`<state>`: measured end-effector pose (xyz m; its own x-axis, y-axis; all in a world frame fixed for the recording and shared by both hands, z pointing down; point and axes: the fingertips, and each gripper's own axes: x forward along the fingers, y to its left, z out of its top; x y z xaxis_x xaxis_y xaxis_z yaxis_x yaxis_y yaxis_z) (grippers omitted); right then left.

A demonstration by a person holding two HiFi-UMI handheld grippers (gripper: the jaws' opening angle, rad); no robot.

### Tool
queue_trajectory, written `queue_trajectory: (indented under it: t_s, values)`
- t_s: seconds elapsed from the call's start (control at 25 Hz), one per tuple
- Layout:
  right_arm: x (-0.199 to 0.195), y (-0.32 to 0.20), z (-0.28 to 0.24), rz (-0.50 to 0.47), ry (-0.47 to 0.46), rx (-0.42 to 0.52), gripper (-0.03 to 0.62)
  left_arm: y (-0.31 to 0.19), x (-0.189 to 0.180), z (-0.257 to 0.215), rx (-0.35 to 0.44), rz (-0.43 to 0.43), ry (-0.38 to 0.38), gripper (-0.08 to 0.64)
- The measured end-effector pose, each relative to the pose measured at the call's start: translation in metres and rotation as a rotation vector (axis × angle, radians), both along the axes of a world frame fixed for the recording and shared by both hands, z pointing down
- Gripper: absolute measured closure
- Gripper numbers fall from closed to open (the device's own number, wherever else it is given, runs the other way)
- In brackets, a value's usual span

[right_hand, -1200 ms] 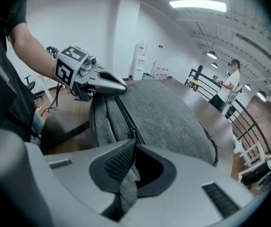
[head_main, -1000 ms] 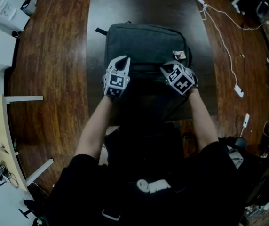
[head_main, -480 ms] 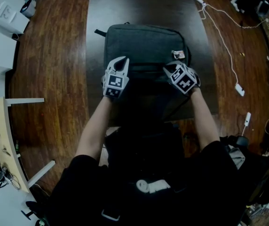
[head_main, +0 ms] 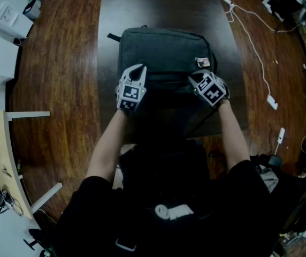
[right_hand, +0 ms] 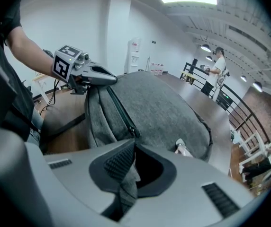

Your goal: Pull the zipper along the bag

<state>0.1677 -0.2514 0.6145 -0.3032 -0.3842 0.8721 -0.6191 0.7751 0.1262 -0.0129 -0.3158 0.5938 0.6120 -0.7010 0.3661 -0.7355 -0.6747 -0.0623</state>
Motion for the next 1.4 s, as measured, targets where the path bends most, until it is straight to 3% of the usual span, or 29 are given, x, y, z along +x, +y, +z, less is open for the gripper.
queue_trajectory:
  t_s: [0.64,0.72,0.84,1.0,1.2,1.4]
  values:
    - [0.014,0.0,0.006,0.03,0.021,-0.014,0.572,0.001,0.0,0.0,-0.005,0.002,0.003,0.563]
    - [0.021,-0.001,0.008,0.042,0.064,-0.019,0.574,0.001,-0.001,-0.001,-0.006,0.002,0.003,0.563]
    - [0.065,0.008,0.016,0.087,0.224,-0.037,0.589,0.0,-0.002,0.0,0.001,-0.003,0.006,0.563]
    - [0.08,0.007,-0.015,0.205,0.054,0.052,0.588,-0.003,-0.005,0.003,0.034,-0.019,-0.013,0.563]
    - [0.08,0.023,-0.016,0.245,-0.007,0.095,0.584,-0.002,-0.001,0.002,0.02,-0.026,-0.026,0.563]
    - [0.049,0.032,-0.025,0.273,-0.161,0.211,0.586,0.0,0.0,0.002,0.009,-0.023,-0.027,0.563]
